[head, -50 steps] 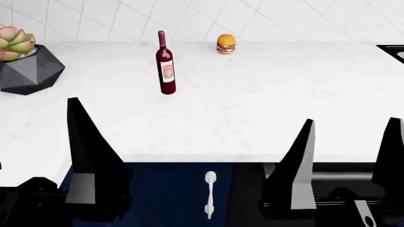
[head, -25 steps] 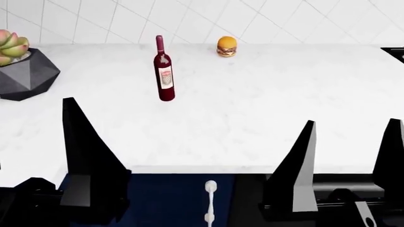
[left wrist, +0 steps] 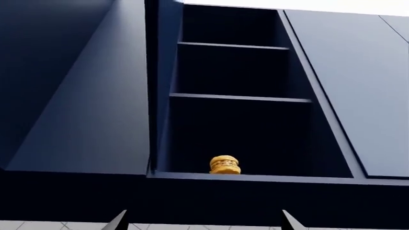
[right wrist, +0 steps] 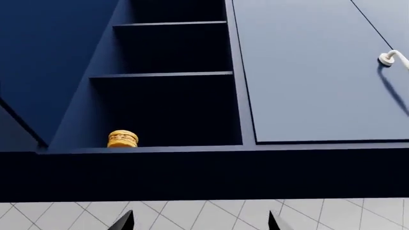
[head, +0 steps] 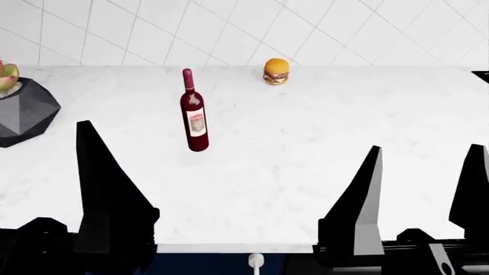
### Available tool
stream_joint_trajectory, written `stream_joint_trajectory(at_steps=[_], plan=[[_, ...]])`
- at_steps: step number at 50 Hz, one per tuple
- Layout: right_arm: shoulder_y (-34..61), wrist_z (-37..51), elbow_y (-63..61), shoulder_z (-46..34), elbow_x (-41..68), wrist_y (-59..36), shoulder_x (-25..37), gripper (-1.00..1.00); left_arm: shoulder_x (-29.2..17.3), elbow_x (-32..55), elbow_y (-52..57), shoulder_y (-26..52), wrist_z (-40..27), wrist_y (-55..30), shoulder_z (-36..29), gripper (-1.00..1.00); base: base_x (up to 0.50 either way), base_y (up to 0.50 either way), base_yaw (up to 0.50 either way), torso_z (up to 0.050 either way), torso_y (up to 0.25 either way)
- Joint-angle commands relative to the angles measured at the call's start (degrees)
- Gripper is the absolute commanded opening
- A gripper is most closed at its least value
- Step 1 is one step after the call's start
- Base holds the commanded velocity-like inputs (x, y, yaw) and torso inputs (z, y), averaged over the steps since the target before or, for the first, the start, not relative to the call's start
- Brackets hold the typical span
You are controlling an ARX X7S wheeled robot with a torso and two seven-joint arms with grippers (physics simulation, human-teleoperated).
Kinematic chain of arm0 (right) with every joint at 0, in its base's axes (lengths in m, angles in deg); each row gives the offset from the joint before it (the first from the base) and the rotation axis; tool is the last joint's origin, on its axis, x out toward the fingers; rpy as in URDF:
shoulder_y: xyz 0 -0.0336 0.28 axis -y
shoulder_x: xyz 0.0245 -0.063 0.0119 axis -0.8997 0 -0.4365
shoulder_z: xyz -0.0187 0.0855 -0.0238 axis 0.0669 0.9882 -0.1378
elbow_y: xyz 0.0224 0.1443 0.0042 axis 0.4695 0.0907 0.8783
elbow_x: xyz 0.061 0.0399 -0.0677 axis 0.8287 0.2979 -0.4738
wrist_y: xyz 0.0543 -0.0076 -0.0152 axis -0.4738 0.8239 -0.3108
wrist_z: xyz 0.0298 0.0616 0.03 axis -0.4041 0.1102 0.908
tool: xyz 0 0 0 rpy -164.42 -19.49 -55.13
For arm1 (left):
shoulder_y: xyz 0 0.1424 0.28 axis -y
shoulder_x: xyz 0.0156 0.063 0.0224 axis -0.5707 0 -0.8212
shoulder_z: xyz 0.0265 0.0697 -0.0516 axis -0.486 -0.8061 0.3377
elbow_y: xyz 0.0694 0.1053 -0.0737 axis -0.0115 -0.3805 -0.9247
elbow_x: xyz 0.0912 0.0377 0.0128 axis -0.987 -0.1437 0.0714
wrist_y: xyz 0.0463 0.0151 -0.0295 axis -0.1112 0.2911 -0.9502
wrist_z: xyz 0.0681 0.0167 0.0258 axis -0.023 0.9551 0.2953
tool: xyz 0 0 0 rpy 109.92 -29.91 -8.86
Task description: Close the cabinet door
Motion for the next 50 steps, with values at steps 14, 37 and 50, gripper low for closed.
stream_joint_trajectory(at_steps=[14,37,50], plan=[[0.09,0.87,0.03,-0.82,1.11,-0.42,0.94,1.0,-1.18,0.72,0.05,0.3,-0.81,-0.14,-0.2,1.0,0.0,0.0,0.0,0.05,0.015],[0.55,2.18,-0.21,-0.23,1.73,-1.15,1.77,1.0,-3.81,6.82,6.61,11.53,-2.49,-12.92,3.62,1.0,0.0,0.0,0.0,0.043,0.012],[0.4,2.63,-0.67,-0.5,1.75,-1.15,2.18,1.0,-6.67,14.81,8.58,20.16,-3.85,-21.64,8.28,1.0,0.0,0.0,0.0,0.0,0.0]])
